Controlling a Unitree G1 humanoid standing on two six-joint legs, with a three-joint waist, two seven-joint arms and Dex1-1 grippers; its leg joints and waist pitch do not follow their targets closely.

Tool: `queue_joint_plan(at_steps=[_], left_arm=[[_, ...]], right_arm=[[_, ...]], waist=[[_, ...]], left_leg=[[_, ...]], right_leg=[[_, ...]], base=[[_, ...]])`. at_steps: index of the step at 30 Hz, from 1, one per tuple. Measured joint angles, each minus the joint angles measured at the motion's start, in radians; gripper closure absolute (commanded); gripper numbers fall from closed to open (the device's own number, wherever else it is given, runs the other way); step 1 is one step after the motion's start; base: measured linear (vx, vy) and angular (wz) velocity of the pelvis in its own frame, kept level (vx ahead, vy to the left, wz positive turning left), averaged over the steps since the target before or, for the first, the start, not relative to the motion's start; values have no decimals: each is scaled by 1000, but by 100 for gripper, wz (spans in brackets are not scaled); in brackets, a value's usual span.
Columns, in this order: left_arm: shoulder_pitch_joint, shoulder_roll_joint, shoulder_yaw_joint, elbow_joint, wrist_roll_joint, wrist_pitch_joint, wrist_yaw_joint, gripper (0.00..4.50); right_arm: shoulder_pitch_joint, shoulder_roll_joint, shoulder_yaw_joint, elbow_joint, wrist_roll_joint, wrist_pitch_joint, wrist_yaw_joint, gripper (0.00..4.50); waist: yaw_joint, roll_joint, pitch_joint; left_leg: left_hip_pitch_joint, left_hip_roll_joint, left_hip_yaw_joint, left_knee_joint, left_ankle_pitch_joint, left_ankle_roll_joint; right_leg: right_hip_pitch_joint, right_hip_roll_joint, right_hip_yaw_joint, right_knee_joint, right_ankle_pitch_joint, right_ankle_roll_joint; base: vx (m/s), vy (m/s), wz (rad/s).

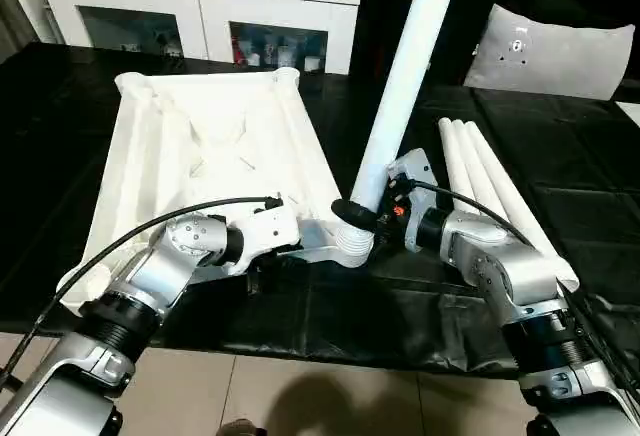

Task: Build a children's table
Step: Insert table leg to table base

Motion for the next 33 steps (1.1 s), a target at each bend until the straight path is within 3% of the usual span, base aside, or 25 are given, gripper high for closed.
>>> queue_joint_plan(at_steps=[5,24,26,29,31,33], left_arm=[[0,-4,13,4,-19,1,-20,450],[-16,-15,12,45,-13,-28,-18,450],[-20,-23,17,52,-15,-23,-18,391],[-20,-32,34,62,-23,-17,-9,385],[-20,-37,34,63,-22,-23,-5,348],[-20,-40,35,69,-21,-31,11,345]], right_arm=[[0,1,0,1,0,0,1,262],[0,4,0,4,0,-4,1,262],[0,4,0,4,0,-4,1,262],[0,4,0,4,0,-4,1,262],[0,4,-1,4,0,-4,1,262],[0,4,-1,3,1,-4,1,262]], waist=[[2,0,0],[5,1,0],[5,1,0],[6,1,0],[7,1,0],[9,1,0]], left_leg=[[0,0,1,0,0,0],[1,0,3,-5,0,0],[2,0,5,-5,0,0],[2,0,7,-5,0,0],[2,0,8,-5,0,0],[2,0,9,-5,0,0]], right_leg=[[-1,0,0,0,0,0],[-1,-2,0,0,0,1],[-1,-3,0,0,0,1],[-1,-4,0,0,0,1],[-1,-5,0,-1,0,1],[-1,-5,0,-1,0,1]], base=[[0,0,0],[0,0,0],[0,0,0],[0,0,0],[0,0,0],[0,0,0]])
